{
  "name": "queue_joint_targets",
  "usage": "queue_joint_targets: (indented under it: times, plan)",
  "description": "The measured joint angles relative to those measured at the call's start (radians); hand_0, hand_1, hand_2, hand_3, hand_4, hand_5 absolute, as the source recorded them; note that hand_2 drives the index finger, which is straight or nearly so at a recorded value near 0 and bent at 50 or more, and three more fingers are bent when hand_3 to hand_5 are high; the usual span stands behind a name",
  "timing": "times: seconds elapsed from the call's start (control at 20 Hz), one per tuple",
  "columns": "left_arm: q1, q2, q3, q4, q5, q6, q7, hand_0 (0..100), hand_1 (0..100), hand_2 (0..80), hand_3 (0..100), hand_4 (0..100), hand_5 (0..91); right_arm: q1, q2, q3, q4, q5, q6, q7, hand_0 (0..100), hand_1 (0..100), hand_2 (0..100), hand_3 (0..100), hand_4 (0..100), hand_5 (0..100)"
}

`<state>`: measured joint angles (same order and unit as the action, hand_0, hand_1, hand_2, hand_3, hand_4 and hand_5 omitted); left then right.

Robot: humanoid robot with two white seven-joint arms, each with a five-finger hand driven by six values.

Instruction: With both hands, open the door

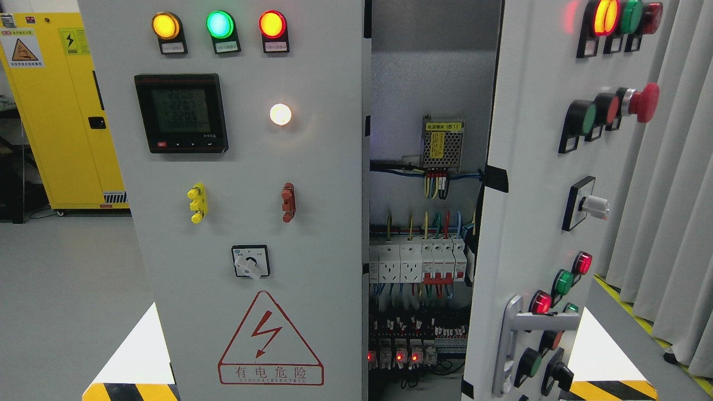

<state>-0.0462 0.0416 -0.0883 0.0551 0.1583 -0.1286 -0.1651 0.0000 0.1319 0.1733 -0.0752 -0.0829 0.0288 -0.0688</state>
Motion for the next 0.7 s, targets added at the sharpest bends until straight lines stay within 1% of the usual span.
queue_joint_targets:
  times: [0.5, 0.7]
  plan:
    - [0.002, 0.013, 0.000, -0.003, -0.002, 0.005, 0.007, 12, 56, 0.0, 0, 0, 0.0, 0.000, 0.000, 0.000, 0.000, 0.000, 0.000, 0.000, 0, 50, 4, 0, 0, 0]
    - [0.044, 0.021, 0.001, -0.068, 0.000, -0.026, 0.001, 12, 56, 0.0, 0, 0, 0.0, 0.000, 0.000, 0.000, 0.000, 0.000, 0.000, 0.000, 0, 50, 4, 0, 0, 0]
